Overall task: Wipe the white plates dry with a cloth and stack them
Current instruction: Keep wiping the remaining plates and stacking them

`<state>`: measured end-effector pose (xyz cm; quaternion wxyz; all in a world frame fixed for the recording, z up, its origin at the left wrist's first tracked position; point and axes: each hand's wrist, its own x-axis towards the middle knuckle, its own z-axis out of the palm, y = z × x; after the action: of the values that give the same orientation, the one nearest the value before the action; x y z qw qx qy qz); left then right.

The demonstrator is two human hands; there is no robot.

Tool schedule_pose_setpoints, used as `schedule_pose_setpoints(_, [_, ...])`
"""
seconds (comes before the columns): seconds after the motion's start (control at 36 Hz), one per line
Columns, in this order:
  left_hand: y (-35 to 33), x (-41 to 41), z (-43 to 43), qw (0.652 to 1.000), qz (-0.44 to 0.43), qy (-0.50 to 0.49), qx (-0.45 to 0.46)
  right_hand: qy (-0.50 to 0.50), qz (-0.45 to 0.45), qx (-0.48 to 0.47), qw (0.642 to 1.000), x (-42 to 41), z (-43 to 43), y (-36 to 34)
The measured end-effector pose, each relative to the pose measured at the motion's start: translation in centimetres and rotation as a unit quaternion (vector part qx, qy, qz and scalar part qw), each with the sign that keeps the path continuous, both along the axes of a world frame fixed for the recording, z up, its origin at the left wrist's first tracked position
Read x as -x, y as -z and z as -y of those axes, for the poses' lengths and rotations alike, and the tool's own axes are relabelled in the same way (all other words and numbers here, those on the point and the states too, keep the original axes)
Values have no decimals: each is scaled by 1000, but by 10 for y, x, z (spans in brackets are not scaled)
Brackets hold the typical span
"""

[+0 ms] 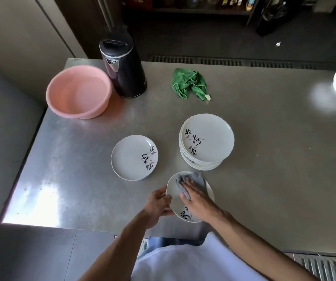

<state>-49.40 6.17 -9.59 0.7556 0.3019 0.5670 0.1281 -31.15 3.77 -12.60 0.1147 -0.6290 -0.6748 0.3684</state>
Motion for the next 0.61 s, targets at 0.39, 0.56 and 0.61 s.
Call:
schedule_pose_setpoints(0.39, [0, 11, -4, 1000, -16, 14, -11, -80, 17, 23, 996, -28, 20, -6])
schedule_pose_setpoints(0.56, [-6, 1, 4, 999, -14, 32, -16, 39, -103, 91, 990, 6, 2, -11])
schedule_pose_setpoints(0.61, [-5, 0, 6, 1000, -14, 22, -13, -15, -133, 58, 989, 15, 6, -10])
